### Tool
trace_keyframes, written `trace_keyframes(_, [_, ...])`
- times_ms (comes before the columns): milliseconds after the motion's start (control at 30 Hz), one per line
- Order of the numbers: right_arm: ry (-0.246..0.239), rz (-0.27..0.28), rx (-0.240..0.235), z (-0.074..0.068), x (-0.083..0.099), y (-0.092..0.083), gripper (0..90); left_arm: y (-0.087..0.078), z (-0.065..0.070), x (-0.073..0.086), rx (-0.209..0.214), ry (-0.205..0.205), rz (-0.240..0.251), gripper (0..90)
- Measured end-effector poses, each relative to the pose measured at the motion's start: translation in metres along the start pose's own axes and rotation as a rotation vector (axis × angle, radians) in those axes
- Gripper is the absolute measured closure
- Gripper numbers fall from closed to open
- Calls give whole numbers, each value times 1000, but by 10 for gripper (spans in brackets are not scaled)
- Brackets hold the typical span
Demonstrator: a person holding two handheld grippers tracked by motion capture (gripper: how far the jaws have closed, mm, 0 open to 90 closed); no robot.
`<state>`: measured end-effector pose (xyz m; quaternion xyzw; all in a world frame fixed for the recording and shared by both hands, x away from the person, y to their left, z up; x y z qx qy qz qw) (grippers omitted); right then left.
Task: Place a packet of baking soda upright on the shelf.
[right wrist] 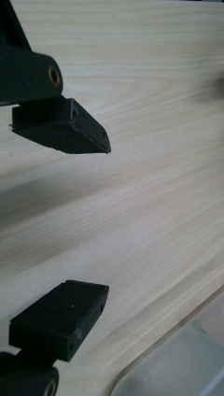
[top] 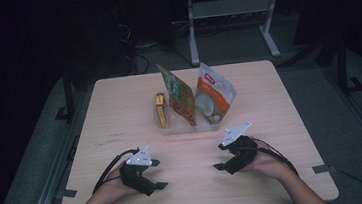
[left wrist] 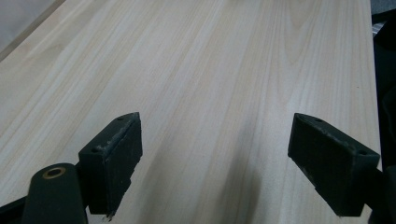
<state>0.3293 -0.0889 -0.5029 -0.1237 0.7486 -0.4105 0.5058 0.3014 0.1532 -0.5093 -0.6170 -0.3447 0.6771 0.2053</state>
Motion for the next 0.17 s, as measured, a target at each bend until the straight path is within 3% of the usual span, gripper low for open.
trace_keyframes(167, [3,15,2,0,-2,-3,256,1,1,0,2,11,-2,175])
Point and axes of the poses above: each handheld gripper's, and its own axes: y roughly forward along the jaws, x roughly out of its underside, z roughly to its right, the point moved 8 cm from there along y, roughly forward along the jaws, and after that the axes turned 8 degrees about y, right-handed, at the moved point
